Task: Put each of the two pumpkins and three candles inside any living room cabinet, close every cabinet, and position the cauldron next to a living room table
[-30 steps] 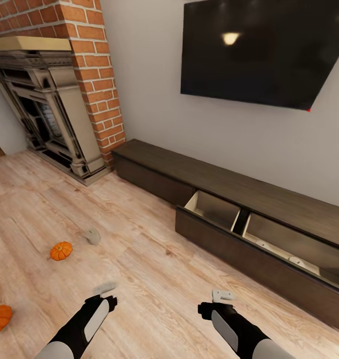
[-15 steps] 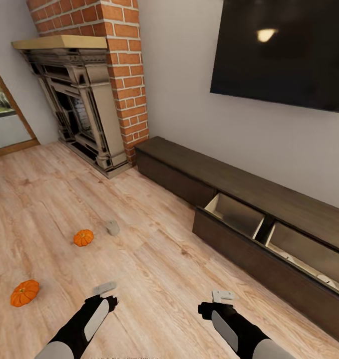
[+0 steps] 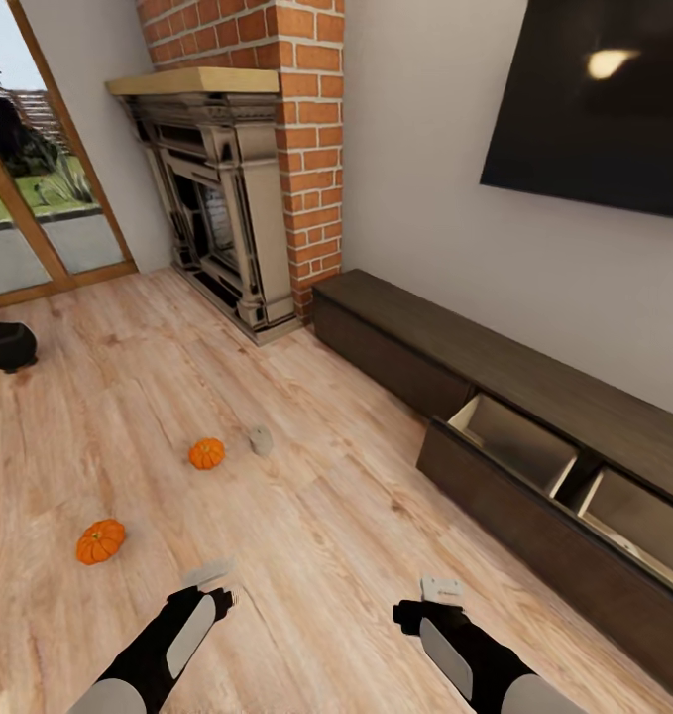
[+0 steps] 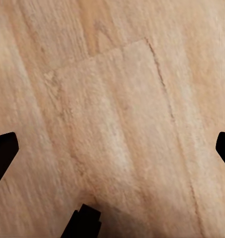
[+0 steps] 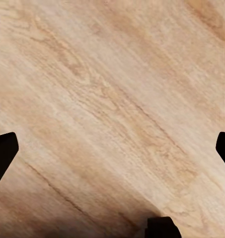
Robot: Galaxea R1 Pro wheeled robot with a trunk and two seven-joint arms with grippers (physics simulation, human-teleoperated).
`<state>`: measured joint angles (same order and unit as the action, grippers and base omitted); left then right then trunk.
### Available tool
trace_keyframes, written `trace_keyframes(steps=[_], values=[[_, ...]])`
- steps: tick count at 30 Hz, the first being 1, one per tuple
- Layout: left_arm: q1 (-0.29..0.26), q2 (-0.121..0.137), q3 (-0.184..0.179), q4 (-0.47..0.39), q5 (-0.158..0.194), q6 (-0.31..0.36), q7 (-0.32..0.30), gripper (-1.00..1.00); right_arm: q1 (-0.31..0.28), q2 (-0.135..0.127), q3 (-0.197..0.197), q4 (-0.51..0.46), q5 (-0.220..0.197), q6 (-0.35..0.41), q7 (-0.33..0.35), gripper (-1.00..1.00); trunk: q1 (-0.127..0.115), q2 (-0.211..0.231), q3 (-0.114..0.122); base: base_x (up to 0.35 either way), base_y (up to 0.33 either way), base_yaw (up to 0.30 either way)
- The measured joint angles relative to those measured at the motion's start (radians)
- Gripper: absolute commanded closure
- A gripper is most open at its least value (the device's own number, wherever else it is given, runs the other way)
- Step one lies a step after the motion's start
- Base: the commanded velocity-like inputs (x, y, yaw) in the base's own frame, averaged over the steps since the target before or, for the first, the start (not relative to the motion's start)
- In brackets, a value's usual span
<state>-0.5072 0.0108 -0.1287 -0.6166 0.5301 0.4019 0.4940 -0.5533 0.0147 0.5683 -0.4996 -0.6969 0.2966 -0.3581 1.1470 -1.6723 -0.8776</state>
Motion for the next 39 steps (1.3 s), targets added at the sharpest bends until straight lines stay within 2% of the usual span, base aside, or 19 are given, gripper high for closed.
trace_keyframes(steps=[4, 8, 14, 18, 23, 25, 31, 39], values=[[0.0, 0.0, 0.0, 0.0, 0.0, 0.0, -0.001, -1.0, 0.0, 0.0, 0.001, 0.014, 0.0, -0.025, 0.003, -1.0, -0.011, 0.021, 0.009, 0.0, 0.0, 0.288], [0.0, 0.0, 0.0, 0.0, 0.001, 0.0, -0.001, -1.0, 0.0, 0.0, 0.028, 0.026, -0.001, -0.031, 0.004, -1.0, -0.027, 0.049, 0.022, 0.0, 0.0, 0.269], [0.0, 0.0, 0.001, 0.0, 0.004, 0.001, -0.001, -1.0, 0.0, -0.001, 0.047, 0.029, -0.002, -0.049, 0.006, -1.0, -0.05, 0.091, 0.04, 0.0, 0.0, 0.061], [0.0, 0.0, 0.001, 0.0, 0.002, 0.001, -0.001, -1.0, 0.002, 0.001, 0.061, 0.03, -0.003, -0.091, 0.006, -1.0, -0.05, 0.091, 0.042, 0.0, 0.0, 0.007], [0.0, 0.001, 0.001, 0.0, -0.004, 0.0, -0.001, -1.0, 0.006, 0.001, 0.13, 0.033, -0.004, -0.119, 0.005, -1.0, -0.05, 0.091, 0.048, 0.059, 0.0, 0.045], [0.0, 0.004, 0.002, 0.0, -0.005, 0.0, -0.002, -1.0, 0.007, 0.001, 0.143, 0.033, -0.005, -0.131, 0.005, -1.0, -0.05, 0.091, 0.051, 0.221, 0.0, 0.066], [0.0, 0.034, 0.003, 0.0, 0.004, 0.002, -0.003, -1.0, 0.007, 0.001, 0.15, 0.034, -0.005, -0.141, 0.005, -1.0, -0.05, 0.091, 0.058, 0.27, 0.052, 0.046], [0.0, 0.04, 0.003, 0.0, 0.008, 0.003, -0.003, -1.0, 0.007, 0.001, 0.152, 0.034, -0.005, -0.141, 0.005, -1.0, -0.05, 0.091, 0.064, 0.289, 0.063, 0.178]])
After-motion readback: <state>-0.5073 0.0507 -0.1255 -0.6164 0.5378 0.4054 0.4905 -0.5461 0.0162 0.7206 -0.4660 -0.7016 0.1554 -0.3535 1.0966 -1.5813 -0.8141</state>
